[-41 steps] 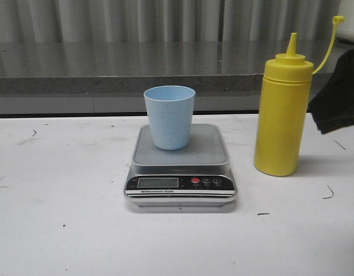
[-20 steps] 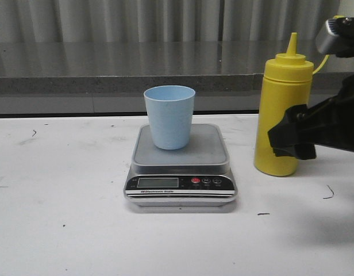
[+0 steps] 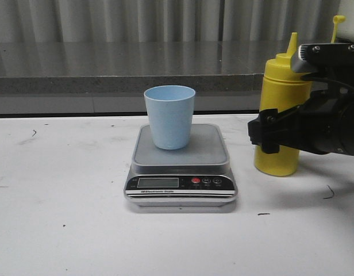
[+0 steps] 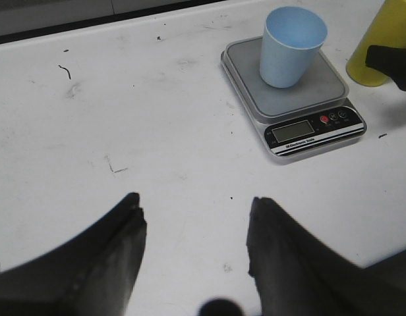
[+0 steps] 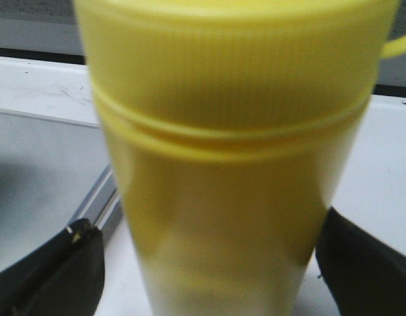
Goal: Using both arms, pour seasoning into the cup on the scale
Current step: 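Move the right gripper to the yellow squeeze bottle and grasp it, then lift the yellow bottle and tilt its nozzle down over the blue cup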
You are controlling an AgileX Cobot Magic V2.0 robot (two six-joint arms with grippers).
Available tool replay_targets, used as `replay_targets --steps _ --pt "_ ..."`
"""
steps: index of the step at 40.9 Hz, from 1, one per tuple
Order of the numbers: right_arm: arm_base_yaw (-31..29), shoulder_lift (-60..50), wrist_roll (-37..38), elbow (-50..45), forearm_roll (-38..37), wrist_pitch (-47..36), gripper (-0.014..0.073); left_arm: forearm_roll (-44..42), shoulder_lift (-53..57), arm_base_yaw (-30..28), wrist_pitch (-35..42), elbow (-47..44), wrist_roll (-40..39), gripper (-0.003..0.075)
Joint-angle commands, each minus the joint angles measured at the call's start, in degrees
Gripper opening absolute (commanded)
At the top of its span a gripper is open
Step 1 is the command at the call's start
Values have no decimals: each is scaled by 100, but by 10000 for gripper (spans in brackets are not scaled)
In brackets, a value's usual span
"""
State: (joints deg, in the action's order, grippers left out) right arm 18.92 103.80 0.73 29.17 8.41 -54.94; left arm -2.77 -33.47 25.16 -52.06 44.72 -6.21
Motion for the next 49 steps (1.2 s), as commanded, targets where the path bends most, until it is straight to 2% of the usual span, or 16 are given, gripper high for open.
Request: replay_targets --steps 1,8,13,19,22,26,30,35,40,49 --pt "-158 -78 -73 292 23 -551 664 -14 -12 -17 374 135 -51 356" --pt "-326 122 -11 682 -9 -538 664 -14 -12 -17 383 135 -51 356" --pt "-326 205 -11 929 -311 -432 664 -14 -12 -17 383 135 -51 356" --pt "-326 265 1 1128 -391 -75 654 -14 -12 -17 383 135 -51 356" --pt "-326 265 1 1172 -391 103 589 -14 -12 -17 383 135 -51 356" --pt "-326 260 1 1177 -391 94 428 -14 -12 -17 383 135 -51 356" --pt "-326 225 1 1177 -400 145 318 -14 -12 -17 383 135 -51 356" --pt "-326 64 1 1177 -444 499 313 -14 -12 -17 383 135 -51 356" --pt "-326 -384 -73 1180 -529 1193 313 -14 -12 -17 383 135 -51 356" --pt "-326 -1451 -973 1264 -841 2470 310 -14 -12 -17 383 135 -51 356"
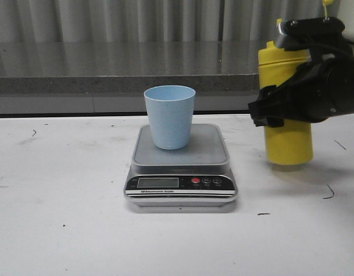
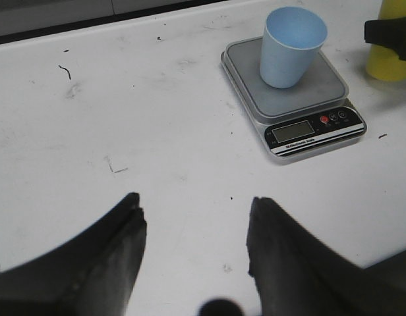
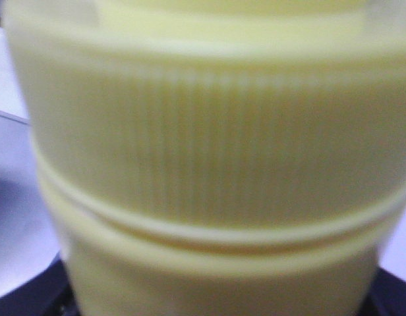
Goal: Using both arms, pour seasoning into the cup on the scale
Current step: 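Lift the yellow bottle and tilt its nozzle down over the blue cup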
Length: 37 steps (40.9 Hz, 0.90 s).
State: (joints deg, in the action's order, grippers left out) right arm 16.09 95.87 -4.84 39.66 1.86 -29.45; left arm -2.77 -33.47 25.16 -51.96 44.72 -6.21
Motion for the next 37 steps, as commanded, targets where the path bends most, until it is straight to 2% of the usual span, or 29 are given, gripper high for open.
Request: replay_targets --steps 1,8,13,18,24,29,37 --pt "-43 -788 -525 274 -186 182 310 -14 -12 -17 373 135 -51 356" --pt "-28 -1331 -1325 948 -527 2054 310 -14 -12 -17 373 135 -51 356" --pt "143 -1402 -1904 1771 -1187 3472 310 -14 -12 -17 373 135 -51 356" --pt "461 -1240 -1953 2536 -2009 4740 310 -14 -12 -17 373 135 -51 356" --pt "933 -821 -1849 3295 -3019 5839 310 -14 -12 -17 373 135 -51 356" --pt "1354 -414 -1819 3696 -4162 6570 310 -14 -12 -17 373 135 -51 356" --pt "1820 55 -1819 3753 -5804 7120 310 -14 -12 -17 373 135 -51 356"
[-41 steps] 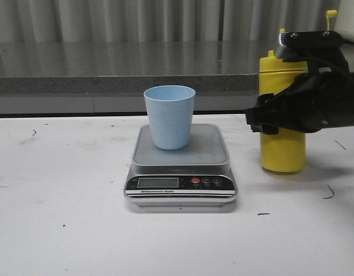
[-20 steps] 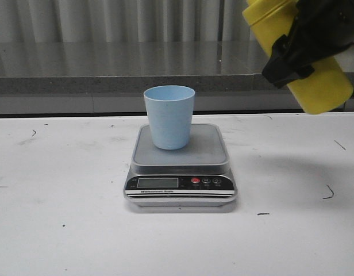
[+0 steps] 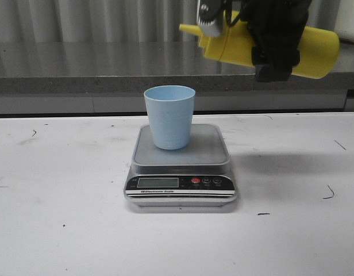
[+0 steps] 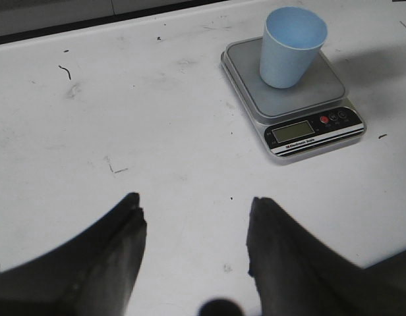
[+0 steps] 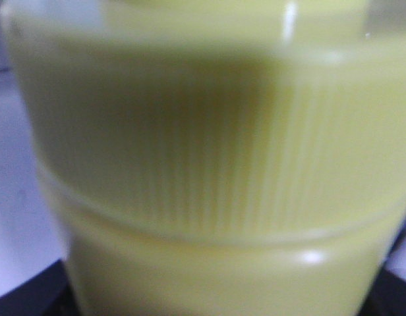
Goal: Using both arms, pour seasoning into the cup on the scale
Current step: 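Lift the yellow bottle and tilt its nozzle down over the blue cup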
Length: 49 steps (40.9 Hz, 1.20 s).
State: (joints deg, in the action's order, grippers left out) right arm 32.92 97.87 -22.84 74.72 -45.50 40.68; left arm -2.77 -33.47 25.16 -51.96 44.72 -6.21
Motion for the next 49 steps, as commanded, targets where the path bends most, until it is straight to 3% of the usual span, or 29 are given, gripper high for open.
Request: replay_targets --steps 1,13,41,45,49 --pt "175 -103 -19 249 -1189 135 310 -14 -12 -17 373 135 -51 356" --pt "436 162 27 255 -2509 680 310 -14 -12 -17 373 135 -51 356" --pt "451 162 80 255 -2606 886 310 -14 -12 -17 373 135 -51 356" --pt "451 162 546 255 -2601 787 310 -14 -12 -17 373 135 -51 356" --pt "451 162 1584 255 -2542 605 310 -14 -12 -17 373 135 -51 356"
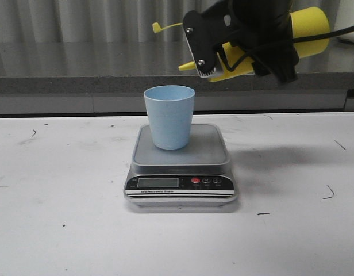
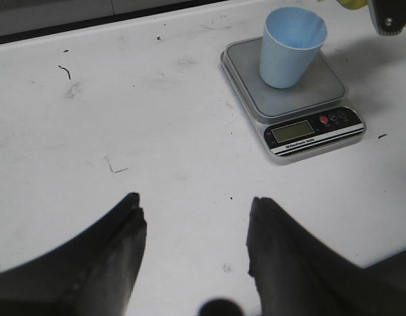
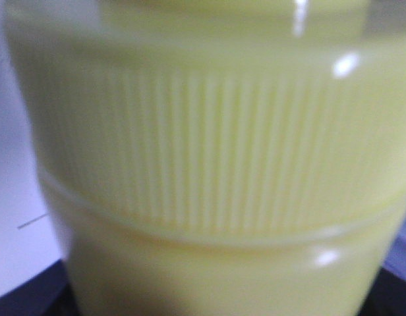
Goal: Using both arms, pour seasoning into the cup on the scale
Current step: 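Lift the yellow bottle and tilt its nozzle down over the blue cup, then raise the bottle upright and lower it back onto the table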
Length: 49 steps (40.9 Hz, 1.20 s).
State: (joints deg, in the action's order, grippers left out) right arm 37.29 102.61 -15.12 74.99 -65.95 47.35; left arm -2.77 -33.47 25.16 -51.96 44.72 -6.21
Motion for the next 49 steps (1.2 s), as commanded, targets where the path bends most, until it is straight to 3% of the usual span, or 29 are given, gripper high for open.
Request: replay_targets --steps 1,5,10,19,25,37,49 --pt "8 -312 1213 227 -498 -92 310 -14 -12 -17 373 135 -51 356" --pt "-8 -351 2379 227 -479 -94 310 -14 -12 -17 373 135 -51 356" --pt "-117 -587 3243 227 1 -172 310 -14 -12 -17 373 135 -51 356" --pt "-569 -1533 3344 -121 1852 -803 310 -14 -12 -17 373 135 -51 356" --pt "-921 -2298 3463 -735 2632 -1437 310 -14 -12 -17 373 135 -51 356" --pt "-1876 -3309 4292 -2618 2698 -4104 310 -14 -12 -17 373 135 -51 356" --pt "-3203 -3234 4183 -4217 2671 -7504 310 -14 -12 -17 377 135 -51 356"
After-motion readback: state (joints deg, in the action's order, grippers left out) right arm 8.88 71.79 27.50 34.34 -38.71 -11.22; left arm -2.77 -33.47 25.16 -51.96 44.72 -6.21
